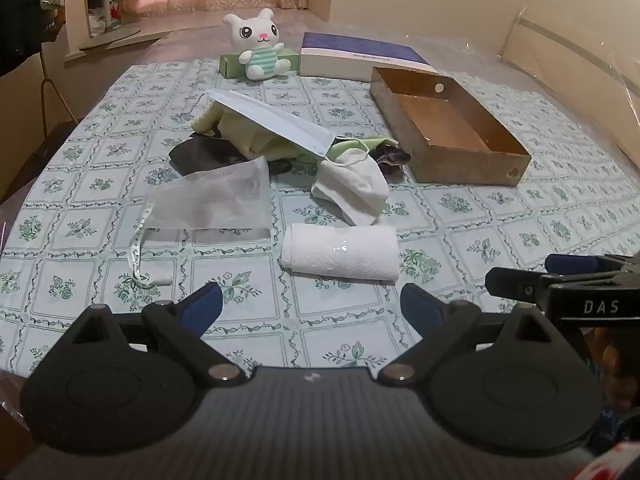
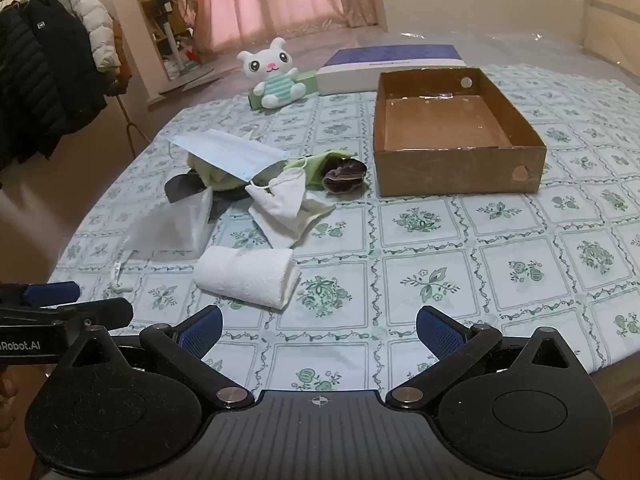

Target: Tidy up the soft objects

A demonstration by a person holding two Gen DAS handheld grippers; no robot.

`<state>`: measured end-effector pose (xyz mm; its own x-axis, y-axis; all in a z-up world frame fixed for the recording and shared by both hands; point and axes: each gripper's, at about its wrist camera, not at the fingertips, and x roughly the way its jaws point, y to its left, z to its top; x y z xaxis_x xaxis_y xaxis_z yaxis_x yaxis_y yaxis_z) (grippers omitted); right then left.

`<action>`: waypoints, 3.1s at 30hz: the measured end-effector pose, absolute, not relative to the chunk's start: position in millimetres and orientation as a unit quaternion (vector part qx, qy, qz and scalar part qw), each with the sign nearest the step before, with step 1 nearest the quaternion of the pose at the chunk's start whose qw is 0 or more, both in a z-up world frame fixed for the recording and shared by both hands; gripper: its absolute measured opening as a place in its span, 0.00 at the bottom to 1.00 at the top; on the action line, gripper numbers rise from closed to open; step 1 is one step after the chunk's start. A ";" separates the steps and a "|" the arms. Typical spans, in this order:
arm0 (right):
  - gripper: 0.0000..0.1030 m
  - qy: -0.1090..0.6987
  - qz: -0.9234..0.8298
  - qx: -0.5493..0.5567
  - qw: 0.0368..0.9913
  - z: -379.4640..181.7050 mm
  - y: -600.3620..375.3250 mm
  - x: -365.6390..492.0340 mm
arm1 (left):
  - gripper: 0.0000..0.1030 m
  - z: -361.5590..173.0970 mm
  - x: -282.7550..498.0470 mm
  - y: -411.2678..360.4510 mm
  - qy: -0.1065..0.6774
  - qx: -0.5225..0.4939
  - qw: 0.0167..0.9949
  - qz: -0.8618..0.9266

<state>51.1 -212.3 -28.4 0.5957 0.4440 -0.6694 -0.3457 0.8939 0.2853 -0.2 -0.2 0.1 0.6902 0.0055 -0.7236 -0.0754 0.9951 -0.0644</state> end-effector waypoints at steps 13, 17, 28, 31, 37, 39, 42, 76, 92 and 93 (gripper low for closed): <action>1.00 0.393 0.229 0.061 0.889 -27.5 -211.9 50.9 | 0.92 -2.6 -0.7 -1.1 0.394 -0.046 0.918 0.020; 1.00 0.391 0.227 0.060 0.890 -26.3 -210.8 49.7 | 0.92 -2.8 -1.0 -1.1 0.393 -0.046 0.918 0.020; 1.00 0.390 0.228 0.060 0.890 -27.5 -210.6 49.9 | 0.92 -2.1 -1.6 0.0 0.394 -0.047 0.918 0.020; 1.00 0.390 0.228 0.060 0.890 -27.4 -210.6 50.3 | 0.92 -2.8 -1.6 0.2 0.394 -0.047 0.918 0.020; 1.00 0.391 0.229 0.058 0.889 -28.7 -210.4 51.4 | 0.92 -4.3 -0.9 4.4 0.396 -0.050 0.917 0.021; 1.00 0.391 0.230 0.058 0.889 -28.9 -210.3 51.6 | 0.92 -4.7 -0.4 4.5 0.396 -0.050 0.916 0.022; 1.00 0.392 0.230 0.058 0.889 -30.2 -209.7 52.2 | 0.92 -4.8 -0.5 4.6 0.396 -0.049 0.916 0.022; 1.00 0.398 0.233 0.053 0.886 -39.1 -204.5 54.1 | 0.92 -14.0 6.2 10.7 0.408 -0.055 0.911 0.032; 1.00 0.396 0.244 0.043 0.884 -45.5 -192.4 74.3 | 0.92 -24.6 24.0 31.9 0.419 -0.059 0.905 0.056; 1.00 0.395 0.246 0.043 0.884 -45.6 -191.1 76.5 | 0.92 -25.4 25.1 33.3 0.419 -0.058 0.904 0.058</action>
